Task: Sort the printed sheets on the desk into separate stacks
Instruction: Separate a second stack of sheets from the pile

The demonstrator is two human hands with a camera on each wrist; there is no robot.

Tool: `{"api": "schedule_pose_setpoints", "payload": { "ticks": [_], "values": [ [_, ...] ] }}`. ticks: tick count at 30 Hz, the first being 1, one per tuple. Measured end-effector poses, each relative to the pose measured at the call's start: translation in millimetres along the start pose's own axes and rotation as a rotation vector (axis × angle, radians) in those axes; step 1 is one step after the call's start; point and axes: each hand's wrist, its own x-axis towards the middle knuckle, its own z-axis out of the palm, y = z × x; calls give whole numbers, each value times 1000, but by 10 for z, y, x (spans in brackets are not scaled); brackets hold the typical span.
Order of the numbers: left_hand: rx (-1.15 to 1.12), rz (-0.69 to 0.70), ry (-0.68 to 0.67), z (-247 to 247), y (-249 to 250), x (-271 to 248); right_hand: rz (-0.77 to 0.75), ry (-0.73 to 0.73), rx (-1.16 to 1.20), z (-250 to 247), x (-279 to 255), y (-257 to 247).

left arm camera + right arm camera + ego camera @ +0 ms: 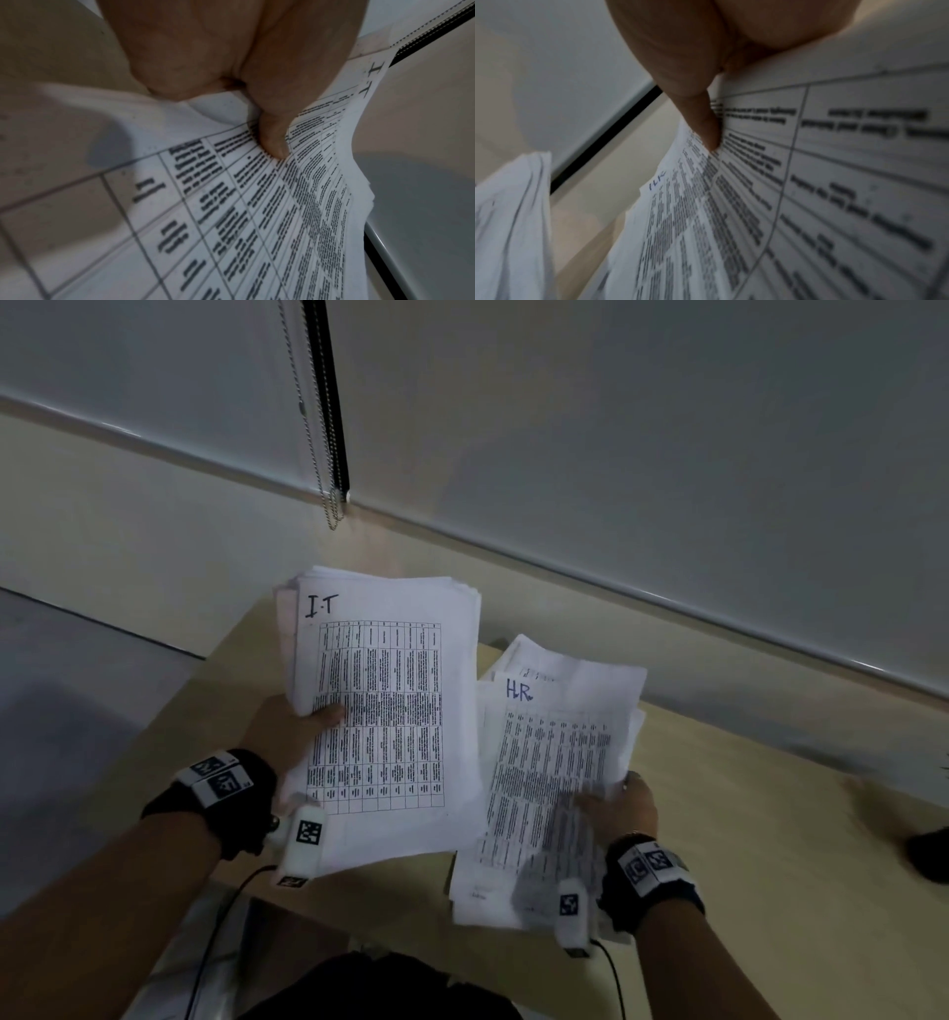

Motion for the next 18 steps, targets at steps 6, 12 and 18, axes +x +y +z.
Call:
{"api": "schedule_pose_setpoints", "payload": {
  "ticks": [6,12,18],
  "values": [
    [-11,-57,-40,153,-61,50,-26,-18,-59,-168,16,65],
    [36,-55,-92,235,-107,84,55,-38,-5,-165,30,211],
    [167,-114,-108,232,-133,91,-127,66,-37,-442,-220,-62]
  ]
}}
